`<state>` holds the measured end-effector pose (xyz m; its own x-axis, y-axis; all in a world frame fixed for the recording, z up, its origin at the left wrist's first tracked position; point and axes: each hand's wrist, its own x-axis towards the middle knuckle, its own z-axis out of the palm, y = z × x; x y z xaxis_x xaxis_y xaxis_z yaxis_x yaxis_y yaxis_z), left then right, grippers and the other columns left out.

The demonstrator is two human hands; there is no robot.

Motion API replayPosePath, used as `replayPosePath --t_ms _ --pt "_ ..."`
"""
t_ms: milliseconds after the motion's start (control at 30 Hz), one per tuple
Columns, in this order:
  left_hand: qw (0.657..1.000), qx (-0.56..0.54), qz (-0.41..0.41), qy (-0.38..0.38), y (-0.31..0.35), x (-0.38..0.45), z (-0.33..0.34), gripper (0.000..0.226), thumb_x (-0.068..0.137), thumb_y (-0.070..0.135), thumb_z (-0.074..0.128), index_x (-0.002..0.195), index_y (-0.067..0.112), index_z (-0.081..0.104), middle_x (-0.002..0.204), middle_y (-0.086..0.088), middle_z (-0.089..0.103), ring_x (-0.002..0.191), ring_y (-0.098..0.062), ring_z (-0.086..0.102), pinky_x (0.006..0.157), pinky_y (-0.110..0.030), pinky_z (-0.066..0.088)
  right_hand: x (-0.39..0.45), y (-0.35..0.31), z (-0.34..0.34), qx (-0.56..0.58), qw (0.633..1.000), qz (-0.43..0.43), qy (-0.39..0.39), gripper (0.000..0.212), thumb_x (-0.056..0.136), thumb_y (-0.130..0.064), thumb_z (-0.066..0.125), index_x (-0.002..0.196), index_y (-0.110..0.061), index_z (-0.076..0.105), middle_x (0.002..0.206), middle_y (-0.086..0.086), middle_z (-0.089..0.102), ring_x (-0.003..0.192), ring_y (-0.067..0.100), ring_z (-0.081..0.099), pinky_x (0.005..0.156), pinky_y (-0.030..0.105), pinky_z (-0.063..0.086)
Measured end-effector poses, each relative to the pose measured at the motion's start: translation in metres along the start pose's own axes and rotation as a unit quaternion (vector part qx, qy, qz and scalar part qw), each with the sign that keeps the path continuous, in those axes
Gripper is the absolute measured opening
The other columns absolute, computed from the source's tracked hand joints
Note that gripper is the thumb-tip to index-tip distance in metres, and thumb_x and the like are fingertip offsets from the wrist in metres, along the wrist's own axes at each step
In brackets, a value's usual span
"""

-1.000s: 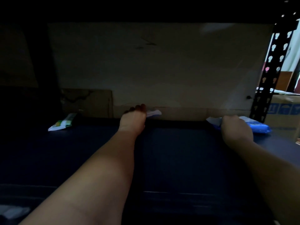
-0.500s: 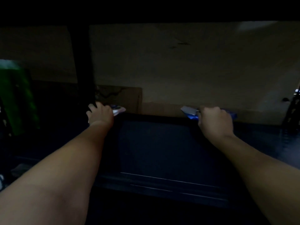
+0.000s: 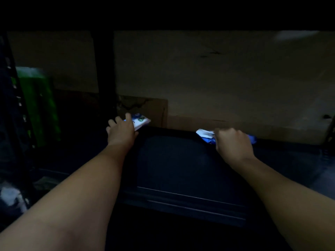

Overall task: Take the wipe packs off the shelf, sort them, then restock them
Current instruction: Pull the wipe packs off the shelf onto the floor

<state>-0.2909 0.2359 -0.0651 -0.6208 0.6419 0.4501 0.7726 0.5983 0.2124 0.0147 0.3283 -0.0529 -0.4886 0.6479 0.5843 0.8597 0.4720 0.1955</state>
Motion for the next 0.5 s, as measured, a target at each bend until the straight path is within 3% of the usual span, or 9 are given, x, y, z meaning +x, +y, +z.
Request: replayPosePath --t_ms 133,233,367,500 --pt "0.993 0.030 0.085 0.073 0.000 -0.035 -0.027 0.066 0.090 0.041 0.069 0.141 0.016 0.036 0.128 -0.017 0.047 0.111 -0.035 0.047 0.088 -0.045 0.045 -0.019 0.008 -0.037 0.013 1.000 0.002 0.026 0.009 0.089 -0.009 0.058 0.092 -0.013 0.065 0.084 0.013 0.069 0.080 0.036 0.066 0.060 0.034 0.036" --pt "0.985 0.012 0.129 0.111 0.002 -0.065 -0.055 0.071 0.086 0.040 0.074 0.143 0.016 0.039 0.126 -0.018 0.049 0.107 -0.036 0.049 0.085 -0.045 0.045 -0.035 0.011 -0.070 0.023 0.998 0.001 0.055 0.011 0.072 -0.001 0.073 0.074 -0.009 0.065 0.065 0.017 0.064 0.058 0.038 0.063 0.049 0.036 0.041" --pt "0.978 -0.033 0.173 0.111 0.009 -0.107 -0.098 0.077 0.087 0.038 0.074 0.149 0.017 0.034 0.131 -0.016 0.044 0.109 -0.037 0.051 0.090 -0.047 0.044 -0.060 0.016 -0.116 0.001 0.996 0.006 0.090 0.007 0.082 -0.005 0.064 0.086 -0.010 0.067 0.083 0.015 0.069 0.071 0.038 0.067 0.054 0.033 0.033" --pt "0.962 -0.060 0.209 0.164 0.021 -0.144 -0.143 0.076 0.082 0.029 0.079 0.145 0.015 0.039 0.128 -0.018 0.045 0.102 -0.037 0.052 0.085 -0.048 0.046 -0.084 0.021 -0.163 -0.002 0.990 0.007 0.140 0.009 0.081 -0.002 0.062 0.086 -0.008 0.067 0.082 0.017 0.069 0.070 0.039 0.065 0.055 0.033 0.028"
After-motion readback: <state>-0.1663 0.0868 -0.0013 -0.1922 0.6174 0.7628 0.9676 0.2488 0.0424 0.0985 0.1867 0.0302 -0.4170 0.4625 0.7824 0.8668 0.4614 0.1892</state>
